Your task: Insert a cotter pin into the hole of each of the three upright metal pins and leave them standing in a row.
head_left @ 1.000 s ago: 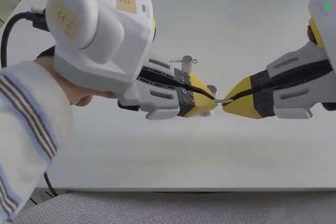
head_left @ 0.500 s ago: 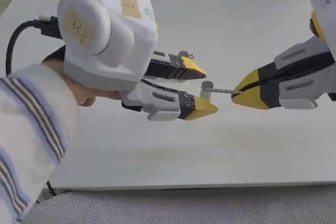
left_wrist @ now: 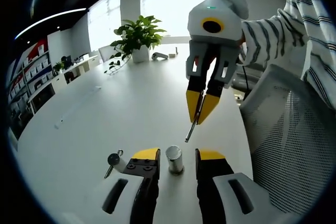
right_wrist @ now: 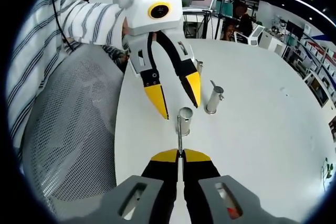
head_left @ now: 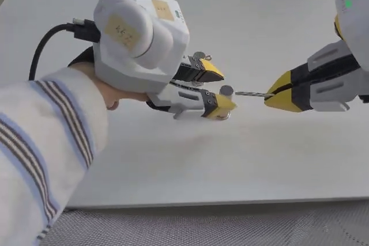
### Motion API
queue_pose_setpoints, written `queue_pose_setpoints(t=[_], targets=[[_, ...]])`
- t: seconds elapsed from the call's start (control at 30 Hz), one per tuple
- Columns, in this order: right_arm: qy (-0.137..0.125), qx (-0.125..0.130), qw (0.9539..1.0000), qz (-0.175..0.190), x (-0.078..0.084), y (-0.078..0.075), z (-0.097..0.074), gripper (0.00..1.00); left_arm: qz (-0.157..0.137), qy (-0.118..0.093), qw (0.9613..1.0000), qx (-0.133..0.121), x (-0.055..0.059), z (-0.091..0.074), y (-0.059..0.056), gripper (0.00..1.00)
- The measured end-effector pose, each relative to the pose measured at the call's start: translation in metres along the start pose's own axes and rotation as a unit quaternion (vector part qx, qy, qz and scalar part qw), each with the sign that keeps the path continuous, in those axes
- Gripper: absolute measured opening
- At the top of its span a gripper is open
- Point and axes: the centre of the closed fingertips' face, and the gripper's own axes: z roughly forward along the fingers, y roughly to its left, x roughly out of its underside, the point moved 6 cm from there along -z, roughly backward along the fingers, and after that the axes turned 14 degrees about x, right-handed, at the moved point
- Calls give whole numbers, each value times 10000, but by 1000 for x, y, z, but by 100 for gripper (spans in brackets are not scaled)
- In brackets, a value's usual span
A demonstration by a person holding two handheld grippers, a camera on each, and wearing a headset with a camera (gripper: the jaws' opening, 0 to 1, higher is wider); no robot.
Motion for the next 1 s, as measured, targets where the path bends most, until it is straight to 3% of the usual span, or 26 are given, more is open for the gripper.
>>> queue_pose_setpoints(t=[0.27, 0.4, 0.67, 1.0], targets=[[82, 62, 9999, 85, 6, -6, 5, 0, 39, 156, 9999, 20, 3, 6, 7, 22], [96, 49, 9999, 94, 5, -5, 5, 0, 71, 206, 9998, 40, 3, 8, 8, 10], [115, 39, 9999, 109, 7, -5, 9, 0, -150, 197, 9997, 32, 4, 11, 6, 10], [124, 20, 9999, 79, 4, -5, 13, 0, -146, 227, 9996, -17, 3, 12, 4, 9]])
